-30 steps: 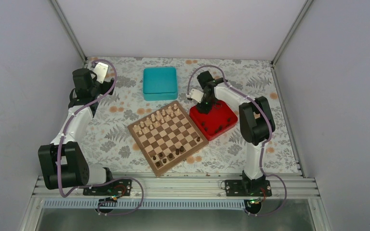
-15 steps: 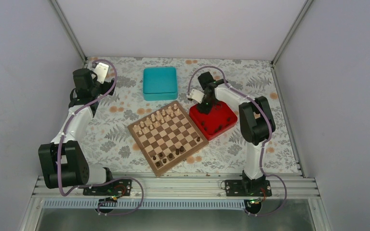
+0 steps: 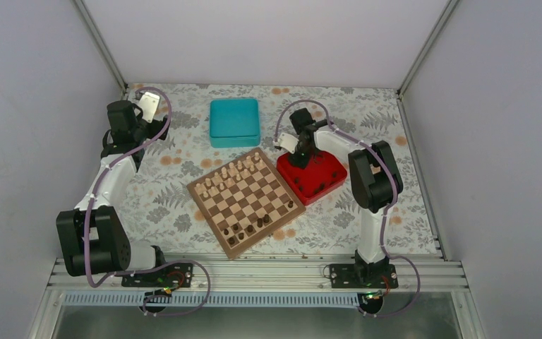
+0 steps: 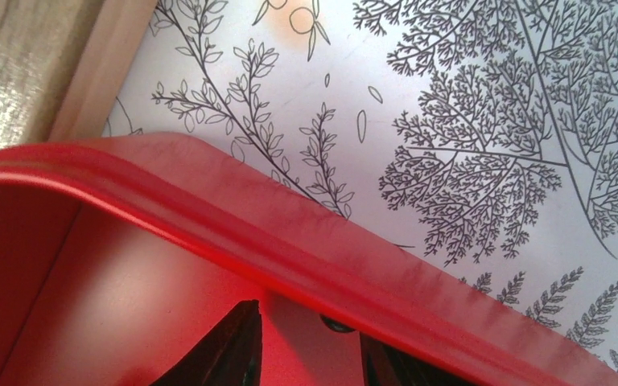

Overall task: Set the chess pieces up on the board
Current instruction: Pick up the chess piece from the storage box.

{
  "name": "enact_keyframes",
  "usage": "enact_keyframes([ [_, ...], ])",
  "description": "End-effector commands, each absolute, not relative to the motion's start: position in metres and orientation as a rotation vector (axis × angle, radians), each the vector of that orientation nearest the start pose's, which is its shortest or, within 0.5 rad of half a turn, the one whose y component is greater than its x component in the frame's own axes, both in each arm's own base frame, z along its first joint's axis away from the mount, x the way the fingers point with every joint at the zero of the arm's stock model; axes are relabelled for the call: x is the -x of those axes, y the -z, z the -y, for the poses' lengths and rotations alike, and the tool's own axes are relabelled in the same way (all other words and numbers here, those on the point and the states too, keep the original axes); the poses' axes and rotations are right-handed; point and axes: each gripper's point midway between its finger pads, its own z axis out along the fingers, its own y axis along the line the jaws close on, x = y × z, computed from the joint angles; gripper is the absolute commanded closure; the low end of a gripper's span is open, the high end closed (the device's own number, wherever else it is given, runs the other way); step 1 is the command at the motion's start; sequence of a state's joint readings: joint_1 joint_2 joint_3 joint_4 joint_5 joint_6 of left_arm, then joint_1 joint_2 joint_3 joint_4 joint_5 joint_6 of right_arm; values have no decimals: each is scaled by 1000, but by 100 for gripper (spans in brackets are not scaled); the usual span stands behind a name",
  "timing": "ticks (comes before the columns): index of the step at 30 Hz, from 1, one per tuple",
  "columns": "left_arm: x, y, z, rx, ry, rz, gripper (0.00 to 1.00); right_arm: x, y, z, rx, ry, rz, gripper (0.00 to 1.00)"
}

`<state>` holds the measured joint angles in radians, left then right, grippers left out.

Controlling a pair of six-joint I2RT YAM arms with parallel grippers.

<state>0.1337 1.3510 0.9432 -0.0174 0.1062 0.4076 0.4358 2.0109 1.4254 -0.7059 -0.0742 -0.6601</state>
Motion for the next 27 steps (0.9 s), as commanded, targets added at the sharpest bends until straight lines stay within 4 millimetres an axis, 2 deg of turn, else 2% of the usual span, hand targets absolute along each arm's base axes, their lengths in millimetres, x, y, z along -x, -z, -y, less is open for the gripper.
enact_keyframes([
  [1, -434, -230, -40, -341, -231, -1964, 0, -397, -32, -201, 1471, -93, -2393, 70],
  [5, -434, -230, -39, -342, -229, -1963, 0, -399, -35, -203, 1455, -99, -2378, 76],
  [11, -434, -230, -39, -344, -226, -1966, 0, -397, -33, -202, 1440, -100, -2376, 79],
  [18, -435, -230, -39, -344, -224, -1968, 0, -402, -46, -204, 1395, -94, -2354, 75],
  [27, -435, -228, -38, -349, -219, -1971, 0, -401, -50, -204, 1357, -113, -2356, 70],
])
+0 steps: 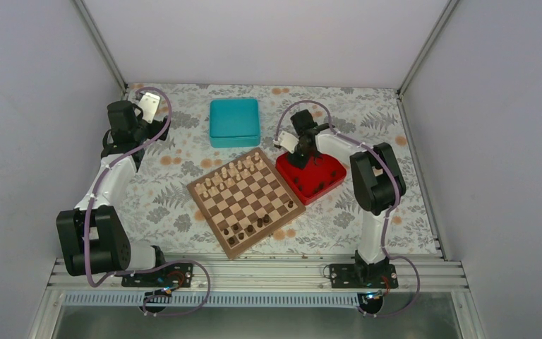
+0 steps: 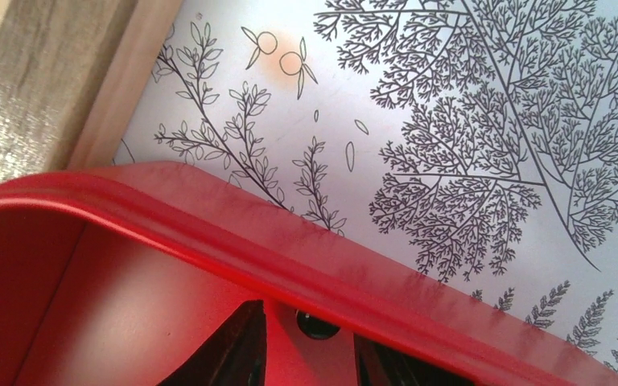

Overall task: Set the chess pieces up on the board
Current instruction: Pick up the chess piece from the storage box.

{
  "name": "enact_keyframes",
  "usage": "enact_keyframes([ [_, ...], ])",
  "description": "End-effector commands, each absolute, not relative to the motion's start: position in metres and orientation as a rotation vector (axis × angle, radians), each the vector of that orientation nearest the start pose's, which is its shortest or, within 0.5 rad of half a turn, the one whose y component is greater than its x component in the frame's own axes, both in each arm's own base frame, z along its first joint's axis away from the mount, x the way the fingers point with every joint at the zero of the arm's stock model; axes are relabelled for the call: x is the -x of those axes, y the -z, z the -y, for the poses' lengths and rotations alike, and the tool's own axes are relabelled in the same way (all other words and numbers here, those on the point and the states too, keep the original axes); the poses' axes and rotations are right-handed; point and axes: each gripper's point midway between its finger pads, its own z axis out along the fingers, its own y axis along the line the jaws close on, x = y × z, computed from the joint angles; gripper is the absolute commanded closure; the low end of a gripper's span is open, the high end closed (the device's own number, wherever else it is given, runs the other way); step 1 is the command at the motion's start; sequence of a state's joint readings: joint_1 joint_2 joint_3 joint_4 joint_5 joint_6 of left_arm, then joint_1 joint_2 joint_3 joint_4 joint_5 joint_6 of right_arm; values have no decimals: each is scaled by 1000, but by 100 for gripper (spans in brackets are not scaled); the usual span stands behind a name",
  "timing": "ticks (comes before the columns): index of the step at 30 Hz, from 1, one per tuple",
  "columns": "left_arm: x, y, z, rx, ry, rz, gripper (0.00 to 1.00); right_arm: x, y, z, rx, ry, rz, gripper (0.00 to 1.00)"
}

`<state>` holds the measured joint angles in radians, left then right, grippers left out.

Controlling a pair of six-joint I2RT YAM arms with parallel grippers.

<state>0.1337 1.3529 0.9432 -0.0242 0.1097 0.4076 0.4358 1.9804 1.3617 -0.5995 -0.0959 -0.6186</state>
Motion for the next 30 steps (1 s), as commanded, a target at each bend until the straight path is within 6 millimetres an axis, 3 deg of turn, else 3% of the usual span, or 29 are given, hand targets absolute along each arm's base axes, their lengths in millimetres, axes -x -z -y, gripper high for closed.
enact_keyframes([
  [1, -435, -228, -38, -350, -218, -1972, 0, -401, -50, -204, 1355, -117, -2354, 70],
  [21, -436, -227, -36, -358, -210, -1977, 0, -403, -47, -211, 1342, -159, -2334, 76],
  [30, -437, -226, -35, -360, -209, -1977, 0, -401, -43, -211, 1355, -167, -2345, 88],
])
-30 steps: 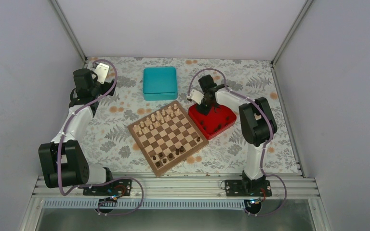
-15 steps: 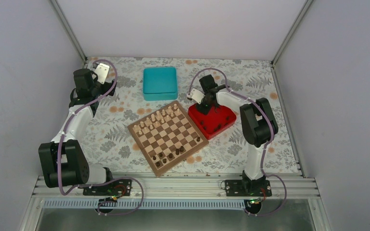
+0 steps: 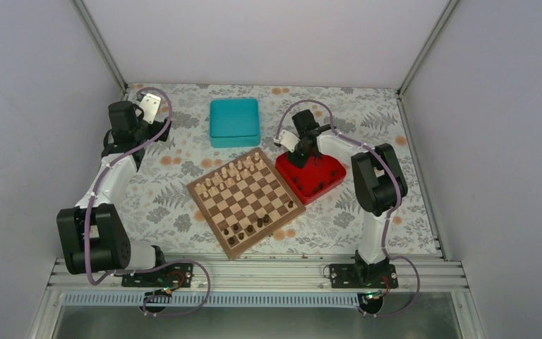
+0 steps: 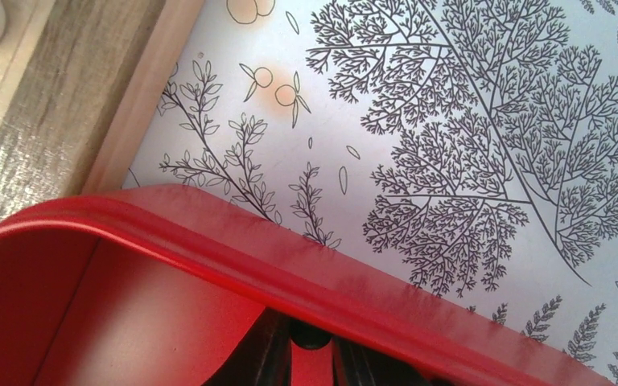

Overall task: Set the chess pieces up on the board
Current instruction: Pick up the chess piece from the storage box, then place the chess piece on the chessboard.

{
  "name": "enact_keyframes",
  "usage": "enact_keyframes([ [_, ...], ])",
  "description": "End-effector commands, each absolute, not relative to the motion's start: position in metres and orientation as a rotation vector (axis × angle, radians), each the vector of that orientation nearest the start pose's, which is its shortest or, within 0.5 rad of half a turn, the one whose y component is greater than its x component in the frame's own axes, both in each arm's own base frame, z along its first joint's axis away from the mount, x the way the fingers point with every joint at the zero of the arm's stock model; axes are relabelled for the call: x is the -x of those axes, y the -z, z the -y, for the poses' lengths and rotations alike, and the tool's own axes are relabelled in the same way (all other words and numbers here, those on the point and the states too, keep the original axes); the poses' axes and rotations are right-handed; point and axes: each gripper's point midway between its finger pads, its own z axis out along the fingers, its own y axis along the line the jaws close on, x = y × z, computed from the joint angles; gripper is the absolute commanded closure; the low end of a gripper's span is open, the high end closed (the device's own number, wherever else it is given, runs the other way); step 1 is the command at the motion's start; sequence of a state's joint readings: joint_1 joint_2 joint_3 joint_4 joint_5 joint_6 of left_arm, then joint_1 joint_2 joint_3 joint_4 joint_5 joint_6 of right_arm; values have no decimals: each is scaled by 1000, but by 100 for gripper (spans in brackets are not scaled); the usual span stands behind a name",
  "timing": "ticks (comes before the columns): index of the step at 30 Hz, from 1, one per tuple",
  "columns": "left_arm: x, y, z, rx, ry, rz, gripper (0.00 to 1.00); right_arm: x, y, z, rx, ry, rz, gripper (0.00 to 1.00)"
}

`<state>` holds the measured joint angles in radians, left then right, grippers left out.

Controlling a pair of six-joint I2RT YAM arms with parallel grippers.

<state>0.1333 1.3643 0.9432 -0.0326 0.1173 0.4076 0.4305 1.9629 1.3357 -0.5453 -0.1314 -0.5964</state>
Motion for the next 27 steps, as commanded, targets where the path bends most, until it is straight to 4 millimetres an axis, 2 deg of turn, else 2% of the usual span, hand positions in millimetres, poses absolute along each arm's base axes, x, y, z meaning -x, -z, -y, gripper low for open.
enact_keyframes([
  [1, -437, -226, -35, -360, -209, -1977, 0, -401, -44, -211, 1354, -167, -2347, 90],
  [5, -437, -227, -35, -361, -209, -1974, 0, -398, -51, -208, 1361, -157, -2349, 95],
  [9, -436, -229, -35, -359, -210, -1971, 0, -390, -61, -202, 1379, -135, -2359, 96],
  [15, -435, -230, -34, -361, -206, -1967, 0, -369, -101, -188, 1396, -95, -2353, 96],
  [18, -436, -230, -32, -366, -199, -1967, 0, -360, -131, -190, 1405, -95, -2323, 96],
  [20, -436, -230, -32, -365, -197, -1965, 0, -352, -148, -200, 1430, -94, -2285, 96],
  [23, -435, -231, -32, -365, -198, -1965, 0, -329, -167, -228, 1502, -119, -2207, 95],
  [27, -434, -233, -32, -363, -204, -1960, 0, -286, -168, -281, 1661, -210, -2079, 94],
])
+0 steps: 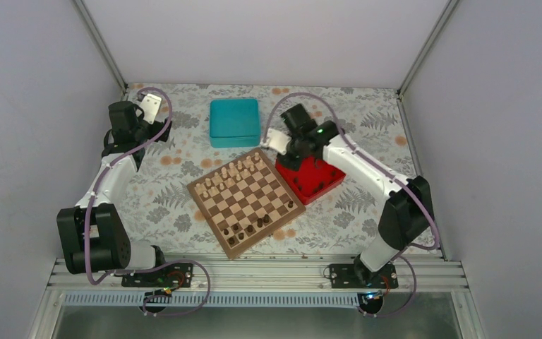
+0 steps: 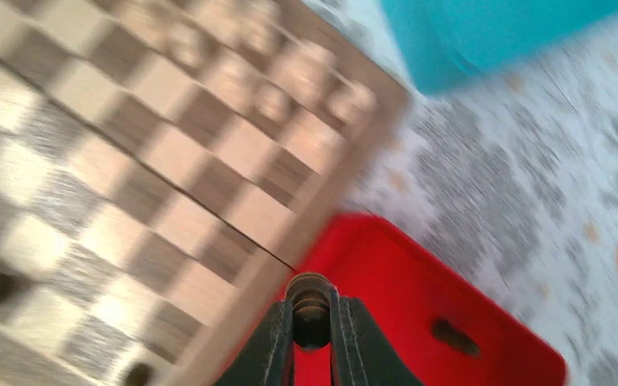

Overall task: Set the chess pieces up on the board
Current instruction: Place the chess piece on the chessboard.

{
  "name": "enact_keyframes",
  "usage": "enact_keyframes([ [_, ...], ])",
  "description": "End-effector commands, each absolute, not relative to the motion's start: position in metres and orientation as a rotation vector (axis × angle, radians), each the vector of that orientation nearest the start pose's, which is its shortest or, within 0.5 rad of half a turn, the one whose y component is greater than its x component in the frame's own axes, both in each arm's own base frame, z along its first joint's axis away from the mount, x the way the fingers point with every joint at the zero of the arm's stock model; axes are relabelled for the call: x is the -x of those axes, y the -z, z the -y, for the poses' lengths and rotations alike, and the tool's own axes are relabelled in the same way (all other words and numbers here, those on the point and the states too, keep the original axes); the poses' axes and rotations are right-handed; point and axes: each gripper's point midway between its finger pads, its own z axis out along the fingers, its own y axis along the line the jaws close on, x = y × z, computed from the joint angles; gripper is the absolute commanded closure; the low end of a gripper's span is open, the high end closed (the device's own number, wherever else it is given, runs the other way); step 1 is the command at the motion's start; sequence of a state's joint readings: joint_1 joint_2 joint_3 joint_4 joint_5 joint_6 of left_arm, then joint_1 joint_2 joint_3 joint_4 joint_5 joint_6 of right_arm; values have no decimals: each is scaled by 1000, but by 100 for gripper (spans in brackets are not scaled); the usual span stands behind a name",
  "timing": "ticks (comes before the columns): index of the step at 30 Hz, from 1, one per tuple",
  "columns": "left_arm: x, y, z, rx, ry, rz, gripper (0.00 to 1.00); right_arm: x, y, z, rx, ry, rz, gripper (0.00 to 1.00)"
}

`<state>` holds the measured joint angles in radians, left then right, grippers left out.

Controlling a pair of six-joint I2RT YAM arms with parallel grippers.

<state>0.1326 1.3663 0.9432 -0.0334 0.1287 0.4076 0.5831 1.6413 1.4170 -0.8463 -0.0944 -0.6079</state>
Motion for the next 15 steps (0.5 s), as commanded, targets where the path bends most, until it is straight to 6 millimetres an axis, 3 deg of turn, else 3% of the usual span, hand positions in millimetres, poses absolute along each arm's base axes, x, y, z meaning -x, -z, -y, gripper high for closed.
enact_keyframes([
  [1, -434, -233, -33, -362, -206, -1960, 0, -273, -163, -294, 1704, -240, -2053, 94],
  [3, -434, -233, -33, -360, -208, -1959, 0, -247, -153, -319, 1799, -288, -1993, 94],
  [7, -434, -232, -33, -362, -207, -1961, 0, -215, -130, -349, 1918, -374, -1918, 94],
  [15, -434, -232, -34, -360, -213, -1961, 0, -162, -83, -370, 2132, -471, -1875, 94],
])
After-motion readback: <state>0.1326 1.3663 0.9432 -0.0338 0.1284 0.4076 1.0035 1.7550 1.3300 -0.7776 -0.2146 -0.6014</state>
